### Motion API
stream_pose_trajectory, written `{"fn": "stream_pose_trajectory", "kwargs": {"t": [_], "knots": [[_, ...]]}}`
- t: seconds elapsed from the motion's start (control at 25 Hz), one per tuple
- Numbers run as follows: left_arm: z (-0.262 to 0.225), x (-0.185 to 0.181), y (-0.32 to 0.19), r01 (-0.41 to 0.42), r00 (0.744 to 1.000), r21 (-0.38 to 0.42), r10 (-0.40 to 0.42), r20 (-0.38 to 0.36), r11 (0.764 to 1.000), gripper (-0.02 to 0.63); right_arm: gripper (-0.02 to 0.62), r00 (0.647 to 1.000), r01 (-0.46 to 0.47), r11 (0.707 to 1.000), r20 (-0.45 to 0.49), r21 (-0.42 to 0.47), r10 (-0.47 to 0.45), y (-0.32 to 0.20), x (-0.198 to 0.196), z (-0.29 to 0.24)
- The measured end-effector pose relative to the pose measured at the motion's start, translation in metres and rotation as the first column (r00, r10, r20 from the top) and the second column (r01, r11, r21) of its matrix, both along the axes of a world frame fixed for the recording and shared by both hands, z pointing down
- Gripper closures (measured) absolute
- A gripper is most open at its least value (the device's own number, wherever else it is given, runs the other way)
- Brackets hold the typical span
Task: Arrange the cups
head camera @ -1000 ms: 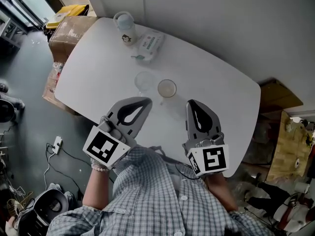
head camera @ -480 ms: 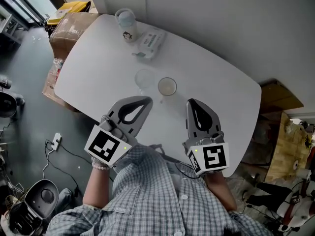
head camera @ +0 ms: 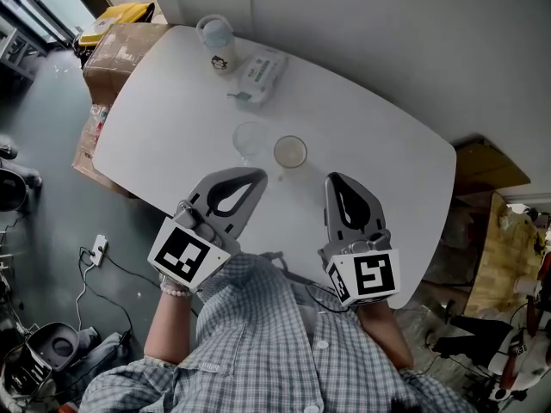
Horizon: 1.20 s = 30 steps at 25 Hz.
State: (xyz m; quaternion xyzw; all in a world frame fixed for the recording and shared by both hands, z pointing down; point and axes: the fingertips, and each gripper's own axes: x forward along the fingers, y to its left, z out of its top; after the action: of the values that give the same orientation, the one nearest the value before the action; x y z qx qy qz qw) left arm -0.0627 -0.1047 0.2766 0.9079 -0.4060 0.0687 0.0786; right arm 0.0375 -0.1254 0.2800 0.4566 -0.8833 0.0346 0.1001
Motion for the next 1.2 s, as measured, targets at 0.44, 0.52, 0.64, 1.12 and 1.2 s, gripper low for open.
{"fn": "stream_pose_trajectory", "kwargs": {"t": [0.44,0.52,0.64,1.12,1.2], "knots": [[0.003,0.003,-0.006,-0.014,1.000,-0.006,0.014,-0.004,1.000,0.594,0.569,1.000,-0.005,1.000,0.003,-0.022,0.005,-0.003,0.002,0.005],[0.004,0.003,-0.007,-0.015,1.000,-0.007,0.015,-0.002,1.000,0.594,0.569,1.000,-0.006,1.000,0.003,-0.027,0.006,-0.004,0.001,0.006],[0.004,0.000,-0.008,-0.012,1.000,-0.008,0.012,0.002,1.000,0.594,0.569,1.000,-0.002,1.000,0.007,-0.031,0.003,-0.005,-0.002,0.007],[0.005,-0.002,-0.010,-0.001,1.000,-0.011,0.000,-0.015,1.000,0.594,0.569,1.000,0.012,0.999,-0.005,-0.039,-0.012,-0.005,-0.005,0.011],[0.005,-0.003,-0.010,0.000,1.000,-0.011,-0.001,-0.014,1.000,0.594,0.569,1.000,0.015,0.999,-0.007,-0.041,-0.015,-0.005,-0.005,0.012]]}}
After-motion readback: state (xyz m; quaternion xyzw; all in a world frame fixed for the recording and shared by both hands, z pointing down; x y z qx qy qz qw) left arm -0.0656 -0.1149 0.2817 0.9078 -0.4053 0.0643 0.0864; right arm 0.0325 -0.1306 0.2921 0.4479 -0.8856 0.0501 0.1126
